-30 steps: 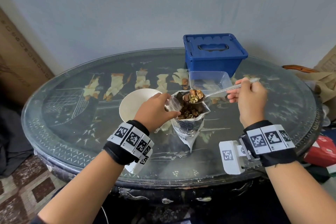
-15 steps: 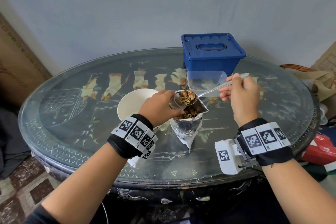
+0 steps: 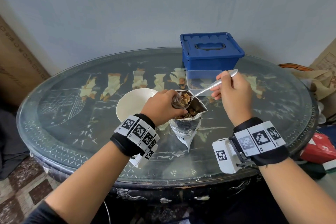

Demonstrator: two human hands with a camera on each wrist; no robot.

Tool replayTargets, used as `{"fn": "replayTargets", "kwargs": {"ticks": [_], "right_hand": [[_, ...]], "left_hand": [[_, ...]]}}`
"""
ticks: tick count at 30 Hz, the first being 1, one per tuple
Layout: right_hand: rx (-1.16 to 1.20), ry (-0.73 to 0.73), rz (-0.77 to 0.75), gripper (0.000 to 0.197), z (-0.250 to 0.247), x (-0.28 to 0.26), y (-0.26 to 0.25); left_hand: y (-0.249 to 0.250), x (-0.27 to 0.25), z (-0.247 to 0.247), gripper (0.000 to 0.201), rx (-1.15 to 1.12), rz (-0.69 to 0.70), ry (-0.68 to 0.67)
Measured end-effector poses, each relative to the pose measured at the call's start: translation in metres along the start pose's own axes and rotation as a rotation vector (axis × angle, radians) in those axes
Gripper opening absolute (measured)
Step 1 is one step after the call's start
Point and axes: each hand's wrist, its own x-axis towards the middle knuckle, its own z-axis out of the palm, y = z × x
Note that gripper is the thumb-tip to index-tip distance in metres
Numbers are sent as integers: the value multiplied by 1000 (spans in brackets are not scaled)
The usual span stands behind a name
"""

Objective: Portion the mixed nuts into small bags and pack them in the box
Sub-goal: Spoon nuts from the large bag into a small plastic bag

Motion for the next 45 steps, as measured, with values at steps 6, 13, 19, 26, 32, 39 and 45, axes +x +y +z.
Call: {"fn": "replayTargets", "kwargs": {"ticks": [6,13,19,26,32,39,45], "right_hand": [[-67,-72,-117,24,1,1,-12],[-57,-144,-197,21,8,-2,-26],[-136,-159,-303,19,9,2,-29],[-104,-100,-412,18,4,12,-39],[-32,-47,-409,20,-1,18,-44],[-38,-42,-449,22,-1,16,-47],[-63,-115,-512,20,5,8,-46]], "left_hand": [[1,-2,2,53,-102,-4,45],[3,-6,5,51,-182,14,136],[0,-8,7,51,-261,9,176],[-7,-9,10,50,-367,-9,221],[-13,-13,11,47,-436,3,274],[-15,-15,13,47,-449,20,300],[-16,-13,15,45,-468,30,318]]}}
